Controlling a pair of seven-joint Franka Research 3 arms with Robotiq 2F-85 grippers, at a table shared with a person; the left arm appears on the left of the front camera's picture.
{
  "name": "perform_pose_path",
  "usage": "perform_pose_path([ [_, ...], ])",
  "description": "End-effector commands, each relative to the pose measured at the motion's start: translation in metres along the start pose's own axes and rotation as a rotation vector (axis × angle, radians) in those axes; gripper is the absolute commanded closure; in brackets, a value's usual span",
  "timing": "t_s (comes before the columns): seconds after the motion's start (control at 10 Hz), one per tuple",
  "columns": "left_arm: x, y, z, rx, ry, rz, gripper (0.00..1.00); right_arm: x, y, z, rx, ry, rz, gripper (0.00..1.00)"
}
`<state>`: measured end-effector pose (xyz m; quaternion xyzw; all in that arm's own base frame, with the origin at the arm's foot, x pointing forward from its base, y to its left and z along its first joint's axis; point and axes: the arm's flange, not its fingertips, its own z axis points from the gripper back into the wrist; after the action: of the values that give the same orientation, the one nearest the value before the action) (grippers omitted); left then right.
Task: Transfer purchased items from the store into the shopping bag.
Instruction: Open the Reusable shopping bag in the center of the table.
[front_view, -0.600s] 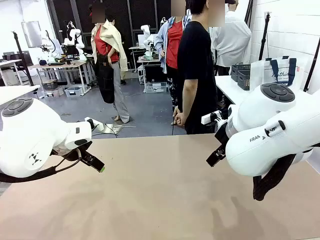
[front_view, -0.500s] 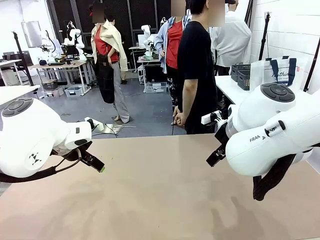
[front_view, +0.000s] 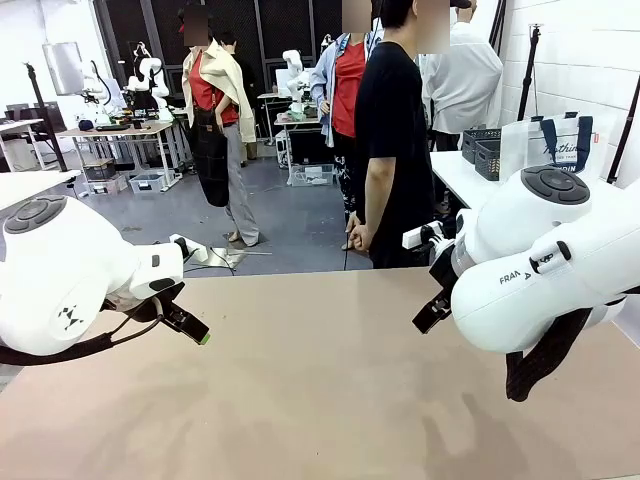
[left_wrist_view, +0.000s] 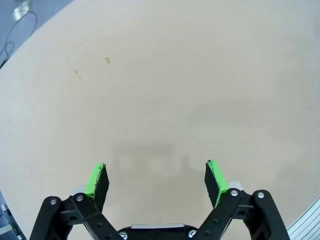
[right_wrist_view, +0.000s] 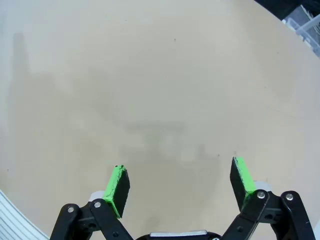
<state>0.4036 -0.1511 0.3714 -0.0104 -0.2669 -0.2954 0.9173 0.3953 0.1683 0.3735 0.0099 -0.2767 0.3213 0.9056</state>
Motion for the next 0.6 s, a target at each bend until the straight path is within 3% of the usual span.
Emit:
perform_pose_path([
  [0.0,-0.0002,0.0004,0.0,0.0,0.0,0.001,0.0,0.0,-0.0001,0.0,0.0,0.0,0.0,0.0],
  [0.5,-0.0002,0.0004,0.0,0.0,0.0,0.001,0.0,0.0,-0.0001,0.0,0.0,0.0,0.0,0.0],
])
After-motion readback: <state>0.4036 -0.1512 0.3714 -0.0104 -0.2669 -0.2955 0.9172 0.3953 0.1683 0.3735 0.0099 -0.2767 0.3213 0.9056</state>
